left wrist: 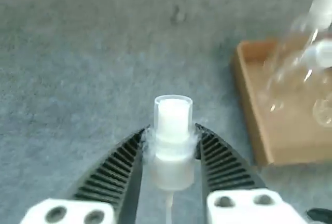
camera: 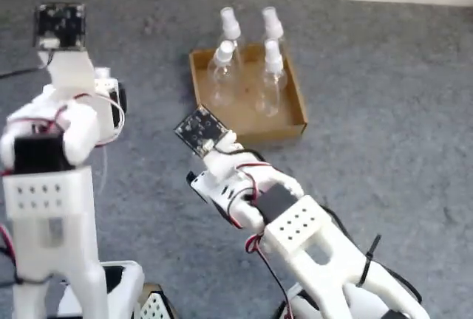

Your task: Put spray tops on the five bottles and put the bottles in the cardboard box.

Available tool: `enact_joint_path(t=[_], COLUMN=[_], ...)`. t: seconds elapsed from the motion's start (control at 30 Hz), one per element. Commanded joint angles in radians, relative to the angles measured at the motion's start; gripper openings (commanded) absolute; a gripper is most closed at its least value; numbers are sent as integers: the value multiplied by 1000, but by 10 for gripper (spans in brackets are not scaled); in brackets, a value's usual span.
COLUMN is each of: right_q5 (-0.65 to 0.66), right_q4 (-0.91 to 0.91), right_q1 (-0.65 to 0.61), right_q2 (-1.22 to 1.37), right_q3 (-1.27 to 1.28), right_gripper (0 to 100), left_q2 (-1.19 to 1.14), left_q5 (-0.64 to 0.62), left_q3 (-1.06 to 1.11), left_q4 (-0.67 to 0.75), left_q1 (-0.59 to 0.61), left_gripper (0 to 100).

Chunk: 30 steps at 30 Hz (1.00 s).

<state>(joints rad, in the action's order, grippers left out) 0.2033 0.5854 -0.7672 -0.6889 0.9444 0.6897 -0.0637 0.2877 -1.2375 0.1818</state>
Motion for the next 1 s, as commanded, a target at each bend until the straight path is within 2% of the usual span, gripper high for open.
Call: enact_joint_path(t=[0.0,0.13,0.37,0.53,0.67,0.97], right_q5=[-6,-6,-18,-72,-72,-74], right_q4=[-94,-90,-97,-220,-292,-294], right_q1=[-10,-13,-39,-120,-130,-131], right_q2=[-39,-48,-48,-48,-48,-48], right_q3=[33,64,65,107,150,162], right_gripper=[3,3,3,3,3,3], left_q2=[165,251,275,280,280,278], left_q5=[-41,-103,-270,-413,-433,-437], left_q3=[127,206,222,220,223,229], left_q4=[109,189,311,331,345,376], left_q1=[-91,-154,-156,-153,-150,-170], left_gripper=[14,14,14,14,14,14])
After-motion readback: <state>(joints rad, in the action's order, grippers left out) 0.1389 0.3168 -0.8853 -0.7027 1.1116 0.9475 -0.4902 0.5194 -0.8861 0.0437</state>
